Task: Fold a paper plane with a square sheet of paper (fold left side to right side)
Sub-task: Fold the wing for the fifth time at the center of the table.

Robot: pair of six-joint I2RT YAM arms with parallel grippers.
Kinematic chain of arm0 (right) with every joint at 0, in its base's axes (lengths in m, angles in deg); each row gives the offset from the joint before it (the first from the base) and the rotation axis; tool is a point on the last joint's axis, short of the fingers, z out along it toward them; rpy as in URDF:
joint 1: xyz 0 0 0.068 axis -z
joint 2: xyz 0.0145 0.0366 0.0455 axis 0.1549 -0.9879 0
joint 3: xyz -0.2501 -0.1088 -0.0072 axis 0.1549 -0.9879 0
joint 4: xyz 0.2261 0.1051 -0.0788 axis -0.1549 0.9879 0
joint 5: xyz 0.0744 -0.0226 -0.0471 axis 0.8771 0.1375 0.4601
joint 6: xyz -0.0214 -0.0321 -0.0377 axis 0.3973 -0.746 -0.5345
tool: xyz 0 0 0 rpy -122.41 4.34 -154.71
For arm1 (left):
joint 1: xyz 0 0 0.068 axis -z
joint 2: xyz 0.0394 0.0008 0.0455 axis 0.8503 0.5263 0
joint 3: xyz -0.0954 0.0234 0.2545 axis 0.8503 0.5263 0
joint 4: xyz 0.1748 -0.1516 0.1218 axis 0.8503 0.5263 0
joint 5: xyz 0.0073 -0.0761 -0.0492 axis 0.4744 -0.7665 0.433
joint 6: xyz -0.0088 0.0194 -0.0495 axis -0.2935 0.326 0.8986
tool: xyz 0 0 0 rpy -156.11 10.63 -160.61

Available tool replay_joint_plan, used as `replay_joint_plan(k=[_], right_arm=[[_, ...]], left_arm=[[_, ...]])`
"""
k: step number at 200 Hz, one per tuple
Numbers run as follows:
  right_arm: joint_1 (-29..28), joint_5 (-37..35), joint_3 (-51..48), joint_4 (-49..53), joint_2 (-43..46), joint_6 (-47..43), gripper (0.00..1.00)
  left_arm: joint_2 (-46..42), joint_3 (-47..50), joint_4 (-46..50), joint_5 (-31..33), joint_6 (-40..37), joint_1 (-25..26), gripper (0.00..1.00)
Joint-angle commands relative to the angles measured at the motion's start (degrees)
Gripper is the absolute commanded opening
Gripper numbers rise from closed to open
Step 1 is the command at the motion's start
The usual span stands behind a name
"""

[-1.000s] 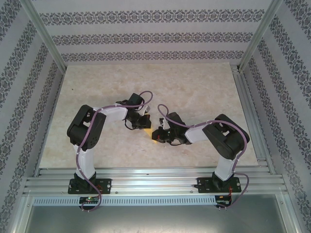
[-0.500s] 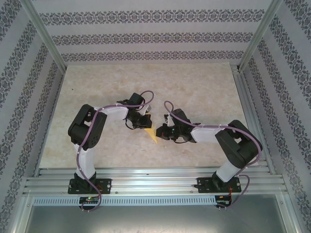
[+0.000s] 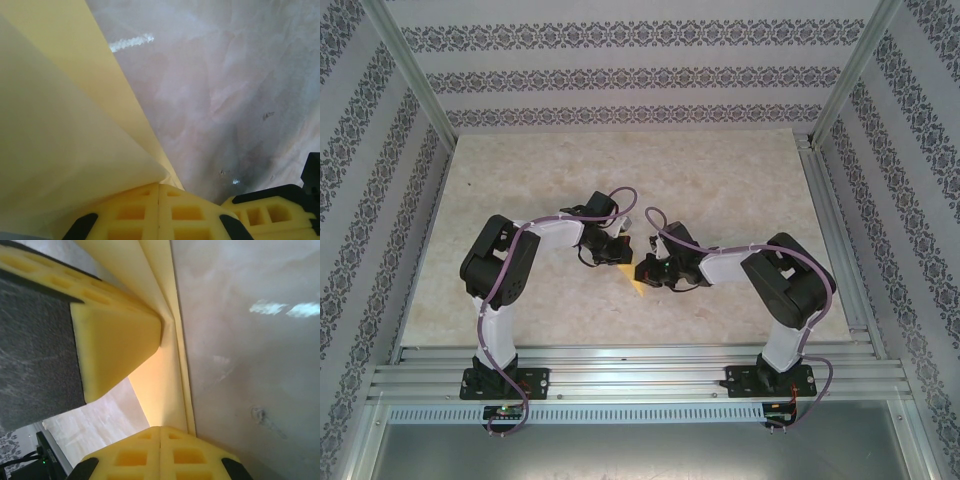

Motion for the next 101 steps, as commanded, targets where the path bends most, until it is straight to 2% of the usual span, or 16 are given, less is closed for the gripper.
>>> replay_joint_plan(k=[1,39,101], right_arm=[[-0.6,0.9,0.9,-1.9,-0.2,-0.1,0.02],[-1.0,0.0,2.1,1.5,1.5,-1.9,0.03],[-1.8,-2.3,0.3,3.8,-1.6,-1.3,0.02]], left_arm=[[3.1,0.8,1.0,7.0,-1.6,0.4,0.0],[3.2,0.4,1.6,7.6,-1.9,0.4,0.0],[3.3,-0.7,2.6,8.0,-2.3,0.4,0.0]])
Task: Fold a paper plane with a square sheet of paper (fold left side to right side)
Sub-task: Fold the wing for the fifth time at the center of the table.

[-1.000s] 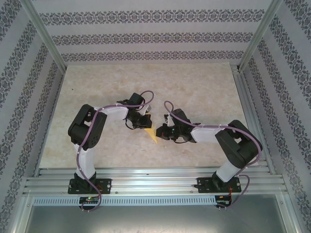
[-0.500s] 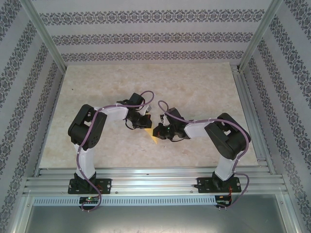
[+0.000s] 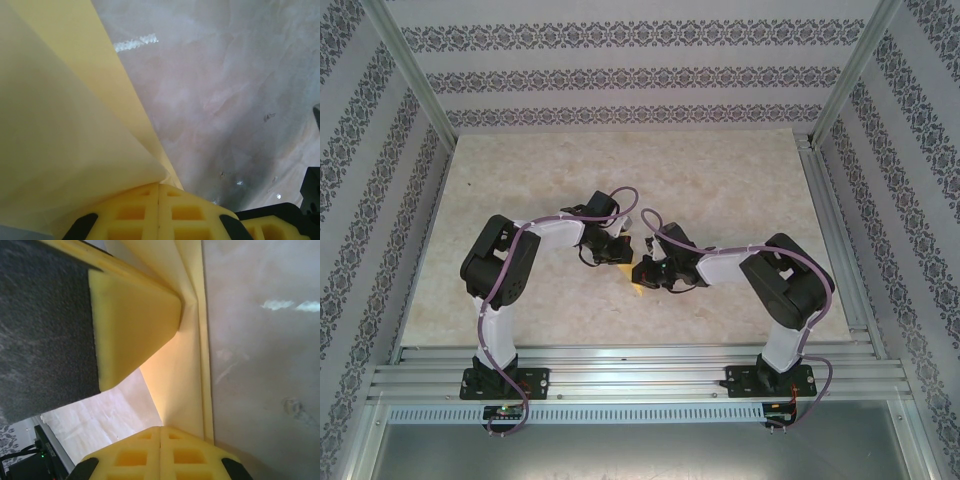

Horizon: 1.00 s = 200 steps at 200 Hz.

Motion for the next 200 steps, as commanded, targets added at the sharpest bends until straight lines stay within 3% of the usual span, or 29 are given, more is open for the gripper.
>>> replay_joint_plan(k=[1,131,165,200], right_arm=[[-0.3,-2.2,-0.7,2.2,-1.5,-1.1,0.02],[-0.5,-5.7,-5.5,7.1,-2.4,-1.4,0.02],[-0.5,-5.8,-5.6,7.4,-2.6,-1.4,0.0],[-0.4,-6.3,-5.9,7.8,-2.4,-1.3,0.0]], left_arm=[[3.2,-0.2,2.3,7.2,-1.8,0.1,0.0],[11.0,-16.4,10.6,12.7,-5.2,-1.0,0.13],[13.0,-21.0,12.0,11.8,-5.8,-2.6,0.13],[14.3,-24.2,11.5,8.6,-5.2,-3.9,0.05]])
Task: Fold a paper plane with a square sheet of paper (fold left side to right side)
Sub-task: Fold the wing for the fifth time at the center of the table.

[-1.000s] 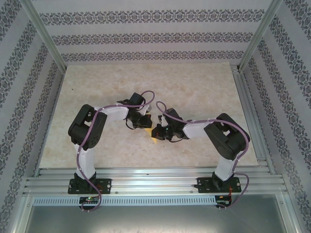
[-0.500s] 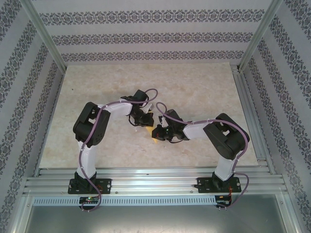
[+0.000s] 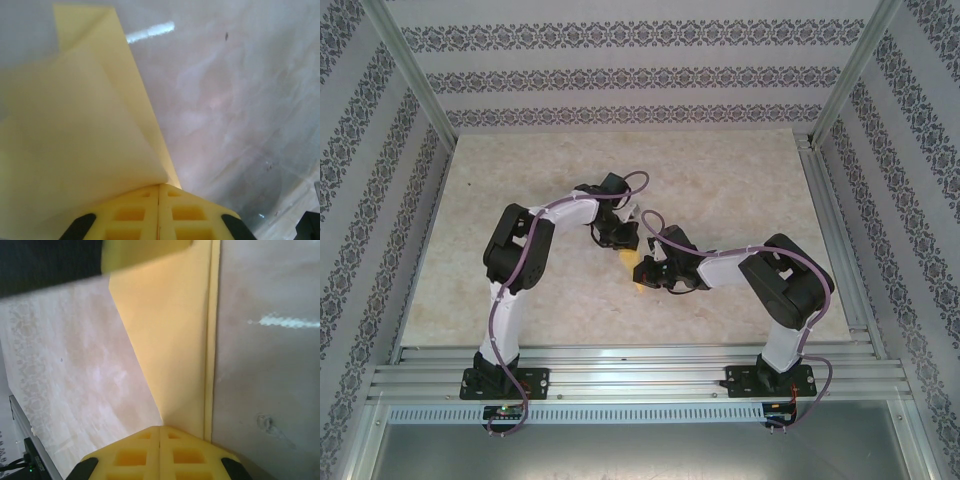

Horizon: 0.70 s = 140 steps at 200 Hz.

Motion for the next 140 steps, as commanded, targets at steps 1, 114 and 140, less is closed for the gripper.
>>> replay_joint_plan(k=[1,114,140], right_arm=[[-0.5,-3.1,-3.7,11.5,-2.3,-0.9,0.0],[-0.6,-3.5,-3.5,12.7,-2.0,-1.5,0.0],[-0.7,-3.5,-3.3,12.5,-1.8,-1.7,0.0]], left_arm=[[2.9,-2.9,-5.1,5.6,-0.9,-3.0,0.05],[12.8,-22.3,-0.8,3.9,0.1,-6.9,0.06],[9.8,-26.6,2.3,4.0,-1.5,-8.6,0.1]])
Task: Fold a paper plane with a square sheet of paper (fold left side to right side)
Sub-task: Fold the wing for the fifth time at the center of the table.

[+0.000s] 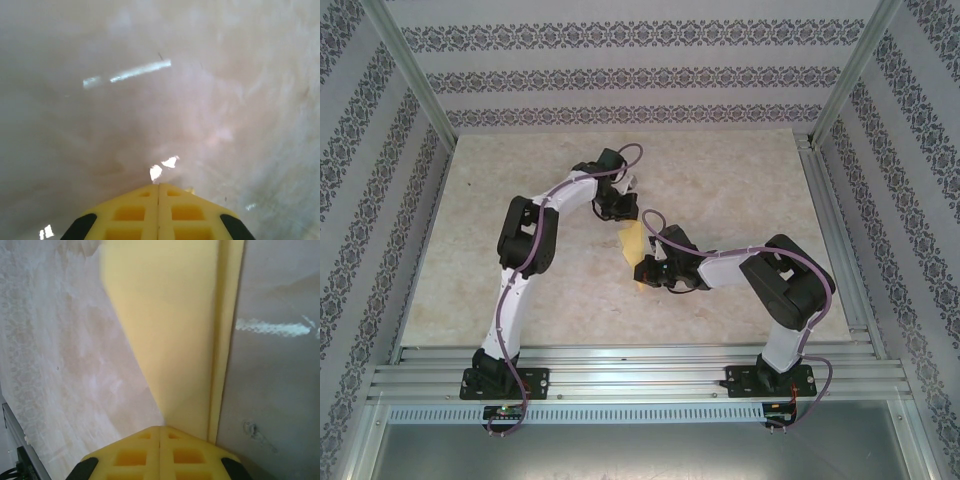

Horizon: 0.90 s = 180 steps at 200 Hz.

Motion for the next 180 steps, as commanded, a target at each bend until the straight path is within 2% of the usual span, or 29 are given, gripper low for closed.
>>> replay_joint_plan(k=[1,28,41,70,87,111,128,180], right_arm=[[-0.7,-1.3,-3.1,12.3,-2.2,-1.3,0.0],[-0.5,-1.1,-3.0,11.9,-2.0,-1.6,0.0],[-0.5,-1.1,-2.9,11.9,-2.0,-1.6,0.0],[-0.6,-1.4,-2.4,13.1,-2.1,-1.8,0.0],[-0.6,-1.4,-2.1,13.8,-2.2,-2.1,0.0],[-0.6,-1.7,-1.8,14.9,-2.3,-2.5,0.0],[-0.6,-1.7,-1.7,14.9,-2.7,-2.4,0.0],[-0.8,-1.6,-1.0,15.1,-3.3,-2.6,0.0]], left_arm=[[-2.5,-4.7,-0.5,3.2,-1.6,-3.4,0.1],[-11.2,0.1,-1.4,2.7,-2.8,-4.8,0.11],[-17.3,7.6,-4.6,1.2,-2.8,-4.8,0.1],[-29.4,27.0,-15.5,-7.7,0.4,-4.1,0.04],[-33.2,35.0,-19.1,-9.1,1.7,-1.7,0.02],[-34.4,41.2,-22.4,-8.1,3.5,3.3,0.0],[-33.3,42.4,-23.7,-5.4,4.2,6.2,0.0],[-25.3,38.8,-24.3,-4.0,4.9,9.2,0.0]])
